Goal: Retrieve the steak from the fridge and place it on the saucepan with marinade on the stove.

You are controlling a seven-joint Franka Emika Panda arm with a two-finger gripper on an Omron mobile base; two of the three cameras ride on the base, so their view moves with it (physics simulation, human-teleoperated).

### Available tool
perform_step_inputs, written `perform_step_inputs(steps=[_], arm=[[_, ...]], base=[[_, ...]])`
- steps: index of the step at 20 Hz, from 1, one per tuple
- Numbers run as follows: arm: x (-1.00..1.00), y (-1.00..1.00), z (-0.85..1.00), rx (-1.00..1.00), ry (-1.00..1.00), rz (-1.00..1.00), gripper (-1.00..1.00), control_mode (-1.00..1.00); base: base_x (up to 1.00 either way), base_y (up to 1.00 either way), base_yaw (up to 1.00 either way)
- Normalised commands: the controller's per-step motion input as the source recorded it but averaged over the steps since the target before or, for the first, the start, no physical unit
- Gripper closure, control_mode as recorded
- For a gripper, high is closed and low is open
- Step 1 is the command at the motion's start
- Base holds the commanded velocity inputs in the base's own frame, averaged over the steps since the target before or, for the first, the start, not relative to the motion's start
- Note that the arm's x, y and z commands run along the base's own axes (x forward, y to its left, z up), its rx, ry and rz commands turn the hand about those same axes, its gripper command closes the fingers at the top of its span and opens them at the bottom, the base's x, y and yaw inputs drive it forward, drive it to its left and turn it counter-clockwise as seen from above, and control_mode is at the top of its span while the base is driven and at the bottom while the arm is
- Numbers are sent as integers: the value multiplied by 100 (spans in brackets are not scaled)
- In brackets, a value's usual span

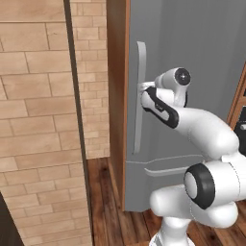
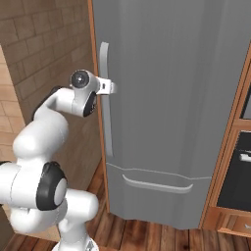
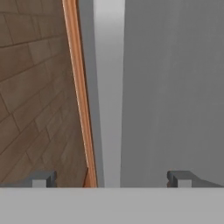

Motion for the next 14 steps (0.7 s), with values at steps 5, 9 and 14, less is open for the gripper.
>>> perform_step_inputs(steps=[5, 9, 14], arm=[[37, 4, -3, 0, 1, 0, -100, -100], [29, 5, -10, 0, 1, 0, -100, -100], [30, 4, -11, 0, 1, 0, -100, -100]], base=[[0, 0, 0], [0, 0, 0], [0, 0, 0]])
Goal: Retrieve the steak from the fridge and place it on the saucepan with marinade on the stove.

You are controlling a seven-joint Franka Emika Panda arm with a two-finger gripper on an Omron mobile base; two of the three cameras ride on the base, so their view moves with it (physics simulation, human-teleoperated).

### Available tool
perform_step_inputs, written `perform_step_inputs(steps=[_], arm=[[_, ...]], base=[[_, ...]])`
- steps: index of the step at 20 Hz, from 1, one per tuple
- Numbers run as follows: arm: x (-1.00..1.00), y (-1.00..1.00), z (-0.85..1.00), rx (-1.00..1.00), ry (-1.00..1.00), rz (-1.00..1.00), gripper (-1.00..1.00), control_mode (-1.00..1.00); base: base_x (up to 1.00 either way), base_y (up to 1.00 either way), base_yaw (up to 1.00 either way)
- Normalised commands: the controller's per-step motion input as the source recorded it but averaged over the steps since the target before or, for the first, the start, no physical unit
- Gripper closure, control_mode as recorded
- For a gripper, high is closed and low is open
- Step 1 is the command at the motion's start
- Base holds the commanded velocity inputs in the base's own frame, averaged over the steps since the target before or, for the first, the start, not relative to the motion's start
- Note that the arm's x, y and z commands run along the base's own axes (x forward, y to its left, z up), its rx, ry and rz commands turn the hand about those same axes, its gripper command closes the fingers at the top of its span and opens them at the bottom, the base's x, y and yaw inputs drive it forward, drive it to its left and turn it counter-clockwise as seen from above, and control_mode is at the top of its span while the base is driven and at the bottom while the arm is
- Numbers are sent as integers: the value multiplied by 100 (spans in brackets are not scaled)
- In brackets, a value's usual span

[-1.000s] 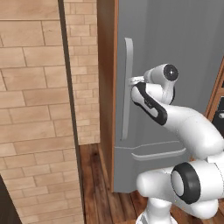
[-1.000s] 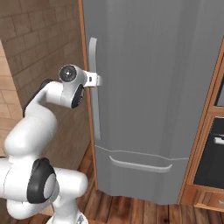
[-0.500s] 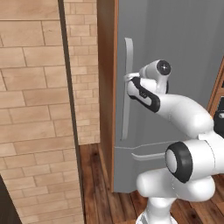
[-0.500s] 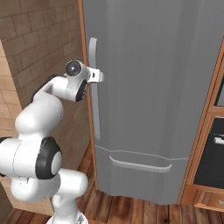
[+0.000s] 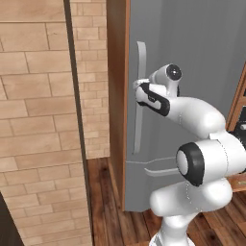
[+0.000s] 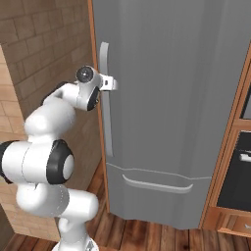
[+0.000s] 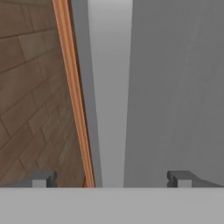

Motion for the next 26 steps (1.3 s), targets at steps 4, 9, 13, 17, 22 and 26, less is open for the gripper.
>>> perform_step_inputs(steps=[4, 9, 13, 17, 22, 26], arm=[[33, 1, -12, 0, 0, 0, -100, -100], [35, 2, -10, 0, 0, 0, -100, -100], [36, 4, -12, 0, 0, 0, -100, -100], [37, 2, -11, 0, 0, 0, -100, -100], [38, 2, -12, 0, 0, 0, -100, -100], [37, 0, -9, 0, 0, 0, -100, -100]], base=[[0, 0, 0], [0, 0, 0], [0, 0, 0], [0, 0, 0], [0, 0, 0], [0, 0, 0]])
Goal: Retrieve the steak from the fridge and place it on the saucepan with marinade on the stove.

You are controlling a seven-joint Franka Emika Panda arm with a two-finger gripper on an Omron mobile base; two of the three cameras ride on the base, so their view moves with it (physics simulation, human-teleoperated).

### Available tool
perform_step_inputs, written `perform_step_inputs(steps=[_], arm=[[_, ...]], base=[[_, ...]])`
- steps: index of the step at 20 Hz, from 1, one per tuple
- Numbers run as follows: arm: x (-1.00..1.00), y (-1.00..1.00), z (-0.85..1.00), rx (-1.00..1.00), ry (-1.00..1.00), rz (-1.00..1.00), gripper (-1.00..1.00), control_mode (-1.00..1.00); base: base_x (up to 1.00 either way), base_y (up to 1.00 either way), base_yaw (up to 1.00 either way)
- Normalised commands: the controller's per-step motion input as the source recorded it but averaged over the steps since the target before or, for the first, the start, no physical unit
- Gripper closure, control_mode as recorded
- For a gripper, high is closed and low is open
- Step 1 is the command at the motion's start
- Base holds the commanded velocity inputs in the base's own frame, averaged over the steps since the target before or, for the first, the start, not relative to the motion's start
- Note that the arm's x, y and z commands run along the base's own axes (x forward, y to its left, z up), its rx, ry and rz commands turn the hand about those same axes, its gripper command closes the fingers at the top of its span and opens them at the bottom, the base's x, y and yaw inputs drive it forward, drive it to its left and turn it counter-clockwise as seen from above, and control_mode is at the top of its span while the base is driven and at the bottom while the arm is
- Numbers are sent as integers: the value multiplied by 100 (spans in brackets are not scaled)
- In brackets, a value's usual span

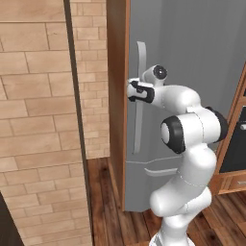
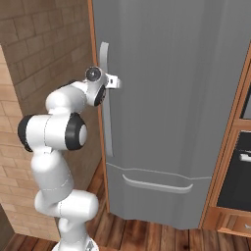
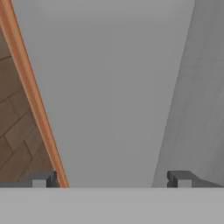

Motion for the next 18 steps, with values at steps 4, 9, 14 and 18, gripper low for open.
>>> perform_step_inputs(steps=[4, 9, 14, 18], arm=[[36, 1, -9, 0, 0, 0, -100, -100], [37, 0, -10, 0, 0, 0, -100, -100], [40, 1, -9, 0, 0, 0, -100, -100], [42, 0, -4, 0, 0, 0, 100, -100]], base=[[0, 0, 0], [0, 0, 0], [0, 0, 0], [0, 0, 0]])
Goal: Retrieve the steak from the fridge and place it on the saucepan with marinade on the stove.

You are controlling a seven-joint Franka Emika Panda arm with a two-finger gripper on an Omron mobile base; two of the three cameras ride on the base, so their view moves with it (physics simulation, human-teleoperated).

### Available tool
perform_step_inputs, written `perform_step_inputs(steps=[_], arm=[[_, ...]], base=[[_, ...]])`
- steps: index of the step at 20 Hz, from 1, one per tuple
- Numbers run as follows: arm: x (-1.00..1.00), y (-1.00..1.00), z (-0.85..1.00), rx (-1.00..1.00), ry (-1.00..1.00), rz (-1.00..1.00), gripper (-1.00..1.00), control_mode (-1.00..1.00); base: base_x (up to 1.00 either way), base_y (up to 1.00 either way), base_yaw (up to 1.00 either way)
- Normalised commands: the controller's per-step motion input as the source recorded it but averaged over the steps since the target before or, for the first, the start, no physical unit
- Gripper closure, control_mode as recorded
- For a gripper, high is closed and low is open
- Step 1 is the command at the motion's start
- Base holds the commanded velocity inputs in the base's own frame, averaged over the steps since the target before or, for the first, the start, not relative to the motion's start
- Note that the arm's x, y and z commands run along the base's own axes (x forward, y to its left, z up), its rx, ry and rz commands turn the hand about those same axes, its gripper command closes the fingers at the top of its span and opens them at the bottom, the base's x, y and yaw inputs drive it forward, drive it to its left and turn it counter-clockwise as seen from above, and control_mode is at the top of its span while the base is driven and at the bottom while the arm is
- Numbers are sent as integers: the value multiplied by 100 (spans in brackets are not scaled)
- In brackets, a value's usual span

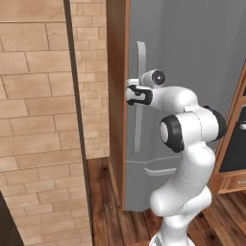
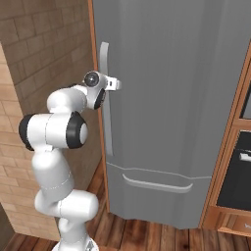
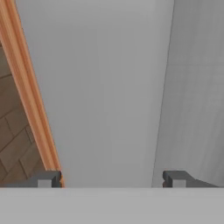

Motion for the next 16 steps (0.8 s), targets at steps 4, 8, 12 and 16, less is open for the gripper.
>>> perform_step_inputs(steps=[4, 8, 12, 16], arm=[[19, 0, 0, 0, 2, 0, 100, -100], [0, 0, 0, 0, 0, 0, 100, -100], [0, 0, 0, 0, 0, 0, 100, -100], [-24, -6, 0, 0, 0, 0, 100, -100]], base=[[0, 0, 0], [0, 0, 0], [0, 0, 0], [0, 0, 0]])
